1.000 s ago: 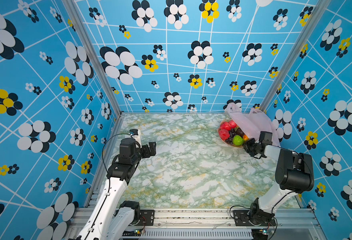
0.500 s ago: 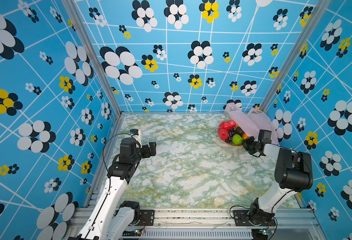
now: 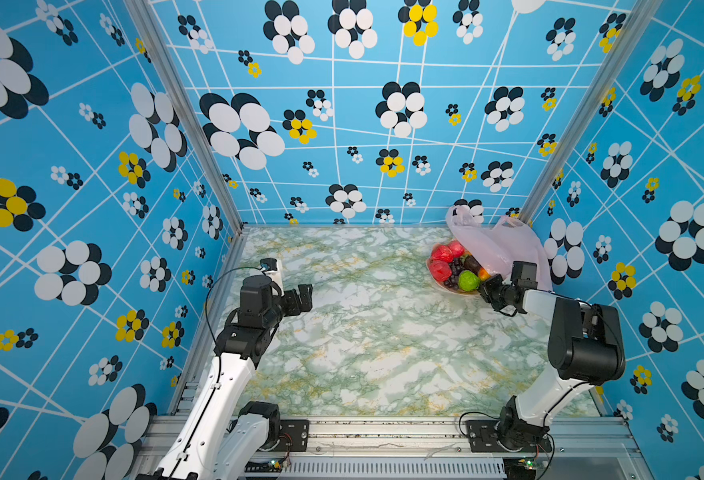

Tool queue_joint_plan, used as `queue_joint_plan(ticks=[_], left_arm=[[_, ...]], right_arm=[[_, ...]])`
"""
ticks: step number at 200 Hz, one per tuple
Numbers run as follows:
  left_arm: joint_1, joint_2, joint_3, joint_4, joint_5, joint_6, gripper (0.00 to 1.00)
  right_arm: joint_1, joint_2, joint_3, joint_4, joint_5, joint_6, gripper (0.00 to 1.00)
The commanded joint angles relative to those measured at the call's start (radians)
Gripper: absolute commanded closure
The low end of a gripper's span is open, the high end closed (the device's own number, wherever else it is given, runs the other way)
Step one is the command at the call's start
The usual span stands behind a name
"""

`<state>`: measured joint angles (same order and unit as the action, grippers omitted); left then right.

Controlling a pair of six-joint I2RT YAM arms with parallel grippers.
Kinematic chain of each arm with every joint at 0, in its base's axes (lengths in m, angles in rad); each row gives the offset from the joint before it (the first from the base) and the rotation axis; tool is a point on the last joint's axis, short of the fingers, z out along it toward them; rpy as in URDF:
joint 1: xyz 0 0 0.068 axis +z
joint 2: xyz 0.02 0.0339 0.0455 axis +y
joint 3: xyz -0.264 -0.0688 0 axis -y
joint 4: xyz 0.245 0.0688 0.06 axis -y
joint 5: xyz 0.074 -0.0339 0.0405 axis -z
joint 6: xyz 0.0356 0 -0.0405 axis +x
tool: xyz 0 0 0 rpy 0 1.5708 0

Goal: Place the fruits into the plastic bag
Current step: 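Drag the fruit plate with the right gripper toward the table centre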

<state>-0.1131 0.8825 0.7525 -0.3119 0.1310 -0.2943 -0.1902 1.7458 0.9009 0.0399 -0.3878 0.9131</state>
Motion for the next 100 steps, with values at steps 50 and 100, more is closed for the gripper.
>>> queue_joint_plan(ticks=[50,100], left_arm=[[-0.008,-0.002,-0.012,-0.002,0.009,0.01,0.01],[-0.011,-0.01,-0.015,-0.012,-0.002,0.014,0.01]], right_arm=[[0.139,-0.087,-0.052,-0.028,-0.064,-0.011,1.0],[0.296,-0.126,-0.096,-0.001,-0.068,-0.006,1.0]])
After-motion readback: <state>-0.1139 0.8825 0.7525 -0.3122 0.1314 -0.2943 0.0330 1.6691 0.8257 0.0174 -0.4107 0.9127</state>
